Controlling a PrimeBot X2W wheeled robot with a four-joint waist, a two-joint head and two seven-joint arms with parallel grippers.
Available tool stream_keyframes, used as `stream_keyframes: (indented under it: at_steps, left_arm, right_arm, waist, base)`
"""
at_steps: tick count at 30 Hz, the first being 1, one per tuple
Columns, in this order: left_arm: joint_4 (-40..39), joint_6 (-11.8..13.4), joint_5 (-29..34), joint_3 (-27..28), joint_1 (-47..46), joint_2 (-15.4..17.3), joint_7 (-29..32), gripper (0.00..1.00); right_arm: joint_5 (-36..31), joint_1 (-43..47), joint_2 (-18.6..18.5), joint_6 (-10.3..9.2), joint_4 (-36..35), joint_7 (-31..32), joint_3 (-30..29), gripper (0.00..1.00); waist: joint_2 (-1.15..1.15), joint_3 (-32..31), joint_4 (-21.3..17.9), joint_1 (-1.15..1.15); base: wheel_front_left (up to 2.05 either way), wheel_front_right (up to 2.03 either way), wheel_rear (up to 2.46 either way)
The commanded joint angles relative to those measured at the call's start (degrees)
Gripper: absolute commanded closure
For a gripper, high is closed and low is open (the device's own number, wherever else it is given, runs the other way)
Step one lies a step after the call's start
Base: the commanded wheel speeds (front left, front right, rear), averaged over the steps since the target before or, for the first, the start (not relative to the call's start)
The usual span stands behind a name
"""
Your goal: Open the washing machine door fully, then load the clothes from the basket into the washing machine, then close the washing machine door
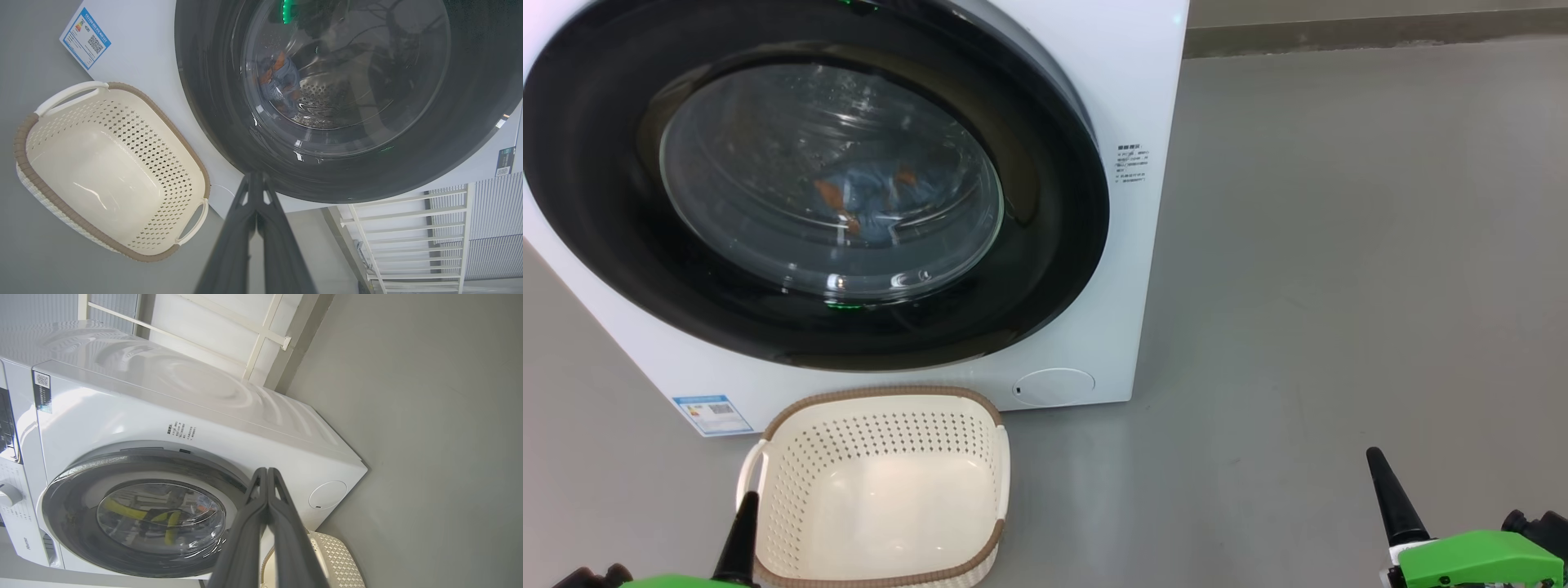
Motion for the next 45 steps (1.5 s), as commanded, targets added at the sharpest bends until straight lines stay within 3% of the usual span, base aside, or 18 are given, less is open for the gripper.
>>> stream_keyframes:
  at_steps: [1, 37, 45]
  left_arm:
    - [-1.7, -0.1, -1.4, 1.8, -2.6, 0.6, 0.6, 1.0]
    - [-2.8, -0.2, -20.3, 5.1, -5.2, -1.7, 6.7, 1.0]
    - [-2.8, -0.2, -20.5, 5.2, -5.2, -1.7, 6.8, 1.0]
  right_arm:
    - [1.5, -2.8, -0.2, -0.22, -1.8, 0.4, 0.5, 1.0]
    - [21.2, -3.7, 1.6, -0.33, -5.3, 6.5, -1.8, 1.0]
    - [21.4, -3.7, 1.6, -0.33, -5.3, 6.6, -1.8, 1.0]
  waist:
    - [0.0, 0.0, 0.0, 0.0]
    - [0.0, -0.6, -0.3, 0.0]
    - [0.0, -0.7, -0.3, 0.0]
  base:
    - [0.0, 0.0, 0.0]
    - [0.0, 0.0, 0.0]
    - [0.0, 0.0, 0.0]
